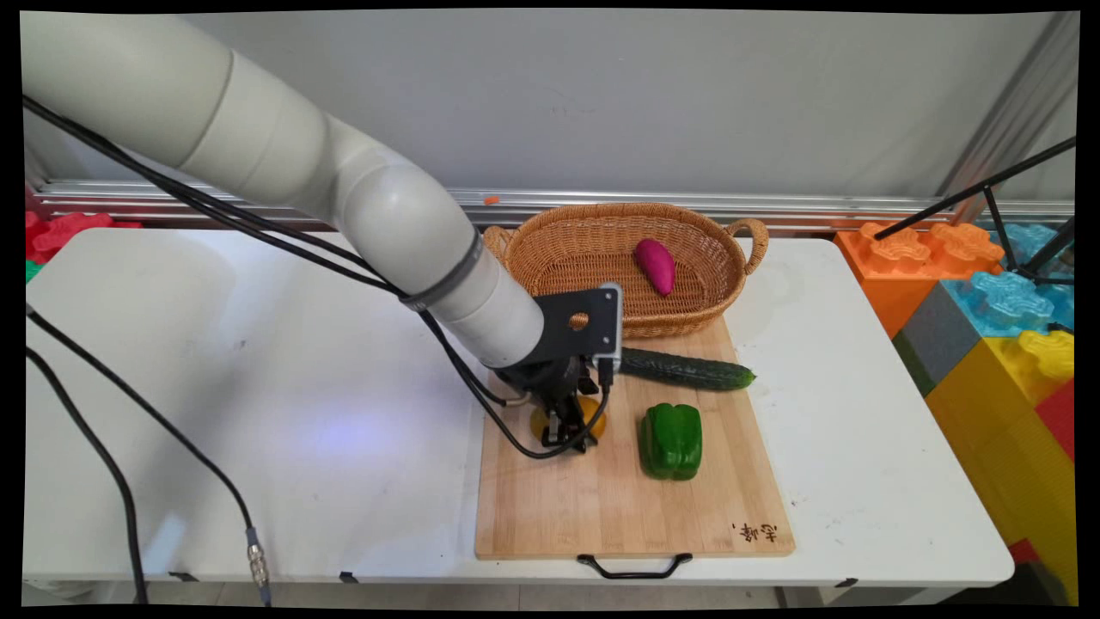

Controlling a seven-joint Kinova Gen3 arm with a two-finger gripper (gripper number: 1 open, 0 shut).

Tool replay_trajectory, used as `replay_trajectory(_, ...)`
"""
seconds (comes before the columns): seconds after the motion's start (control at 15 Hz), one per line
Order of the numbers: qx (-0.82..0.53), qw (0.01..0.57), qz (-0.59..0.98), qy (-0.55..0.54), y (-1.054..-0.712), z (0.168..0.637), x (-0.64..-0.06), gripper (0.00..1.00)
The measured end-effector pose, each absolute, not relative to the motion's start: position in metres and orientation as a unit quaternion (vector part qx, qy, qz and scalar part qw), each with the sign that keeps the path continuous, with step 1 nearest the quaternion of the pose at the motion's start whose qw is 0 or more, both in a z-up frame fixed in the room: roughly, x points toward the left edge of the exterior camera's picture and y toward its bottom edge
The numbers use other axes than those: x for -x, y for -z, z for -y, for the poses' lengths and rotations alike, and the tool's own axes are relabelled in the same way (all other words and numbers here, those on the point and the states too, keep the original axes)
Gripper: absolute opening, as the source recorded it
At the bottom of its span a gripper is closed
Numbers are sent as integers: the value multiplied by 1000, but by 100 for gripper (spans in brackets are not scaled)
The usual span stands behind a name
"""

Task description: Place the picked object on the cutting board

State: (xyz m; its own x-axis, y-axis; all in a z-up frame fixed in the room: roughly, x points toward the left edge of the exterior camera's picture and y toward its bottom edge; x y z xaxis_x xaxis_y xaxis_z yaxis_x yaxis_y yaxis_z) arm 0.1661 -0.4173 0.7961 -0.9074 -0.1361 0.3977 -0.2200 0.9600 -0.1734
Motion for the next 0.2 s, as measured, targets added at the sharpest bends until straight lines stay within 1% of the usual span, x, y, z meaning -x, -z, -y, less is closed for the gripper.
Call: replay_trajectory(0.2, -96, 201, 969, -106, -796, 419, -163, 100)
